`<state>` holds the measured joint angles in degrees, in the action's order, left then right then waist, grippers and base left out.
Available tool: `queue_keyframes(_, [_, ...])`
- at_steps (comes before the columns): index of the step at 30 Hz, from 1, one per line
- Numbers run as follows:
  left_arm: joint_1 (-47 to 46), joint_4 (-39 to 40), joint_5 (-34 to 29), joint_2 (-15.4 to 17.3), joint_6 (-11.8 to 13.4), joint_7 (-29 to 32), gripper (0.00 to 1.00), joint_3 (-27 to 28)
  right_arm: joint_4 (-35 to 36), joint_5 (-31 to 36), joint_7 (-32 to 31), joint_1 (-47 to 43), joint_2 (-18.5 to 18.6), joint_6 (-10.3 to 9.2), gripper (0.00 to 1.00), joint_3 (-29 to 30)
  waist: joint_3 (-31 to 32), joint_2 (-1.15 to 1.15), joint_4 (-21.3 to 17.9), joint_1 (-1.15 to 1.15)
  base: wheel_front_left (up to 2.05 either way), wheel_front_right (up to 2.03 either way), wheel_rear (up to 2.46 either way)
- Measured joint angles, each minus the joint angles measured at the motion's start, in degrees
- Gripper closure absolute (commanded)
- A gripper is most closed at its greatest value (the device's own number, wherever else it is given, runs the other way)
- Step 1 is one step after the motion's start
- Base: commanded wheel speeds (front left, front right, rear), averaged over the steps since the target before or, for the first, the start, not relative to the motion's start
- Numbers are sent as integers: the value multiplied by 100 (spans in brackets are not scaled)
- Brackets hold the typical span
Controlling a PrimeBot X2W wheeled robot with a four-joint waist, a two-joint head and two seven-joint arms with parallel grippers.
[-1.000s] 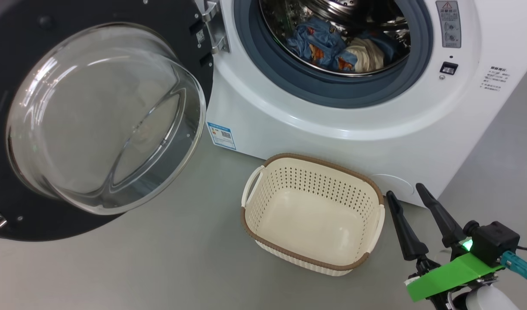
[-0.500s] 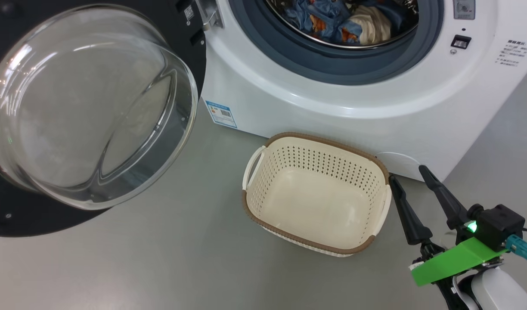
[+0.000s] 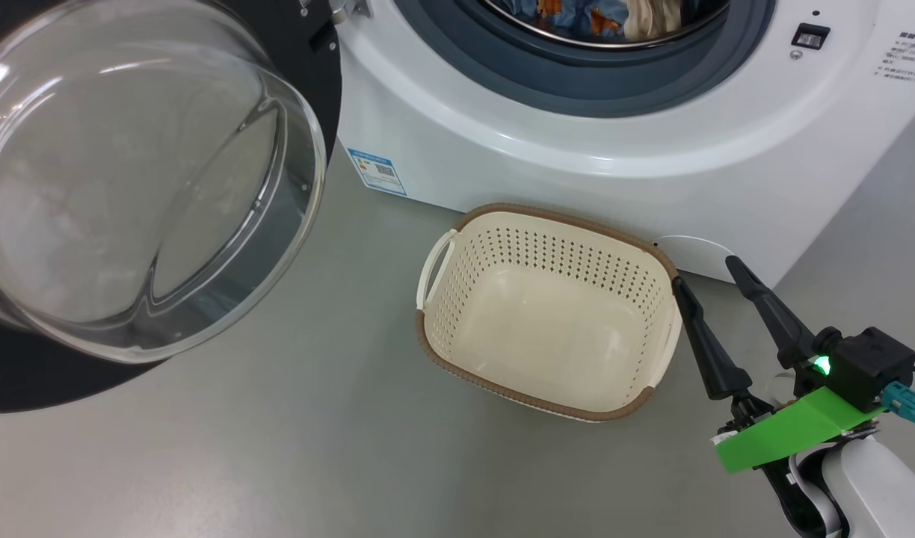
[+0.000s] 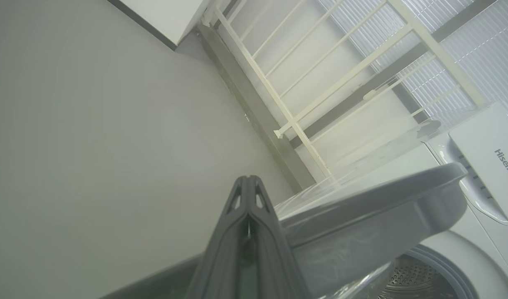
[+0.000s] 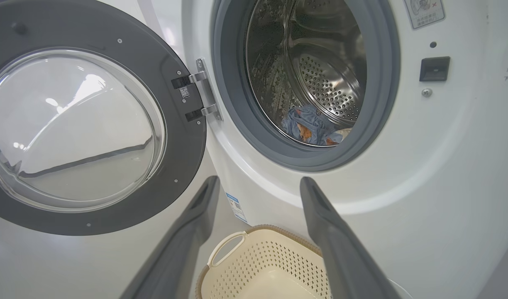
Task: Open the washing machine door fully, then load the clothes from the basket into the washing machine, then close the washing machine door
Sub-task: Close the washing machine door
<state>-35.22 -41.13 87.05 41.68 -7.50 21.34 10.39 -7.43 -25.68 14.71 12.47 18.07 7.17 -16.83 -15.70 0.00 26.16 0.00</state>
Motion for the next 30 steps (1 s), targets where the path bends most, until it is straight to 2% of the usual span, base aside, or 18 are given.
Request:
queue_keyframes(9, [-16, -90, 67, 26, 1, 310, 100, -51, 23, 0, 0, 30, 56, 0, 0, 1, -112, 0, -44, 0, 0, 0, 0])
queue_keyframes(19, [-25, -1, 311, 54, 7, 1073, 100, -235, 11, 1, 0, 33, 53, 0, 0, 1, -35, 0, -4, 0, 0, 0, 0])
queue_keyframes(25, [20, 307, 375, 51, 7, 1588, 100, -387, -1, 1, 0, 30, 38, 0, 0, 2, 92, 0, 27, 0, 0, 0, 0])
queue_keyframes(30, [203, 890, 378, 45, 7, 1998, 100, -575, -10, 0, 0, 4, 7, 0, 0, 12, 239, 0, 51, 0, 0, 0, 0])
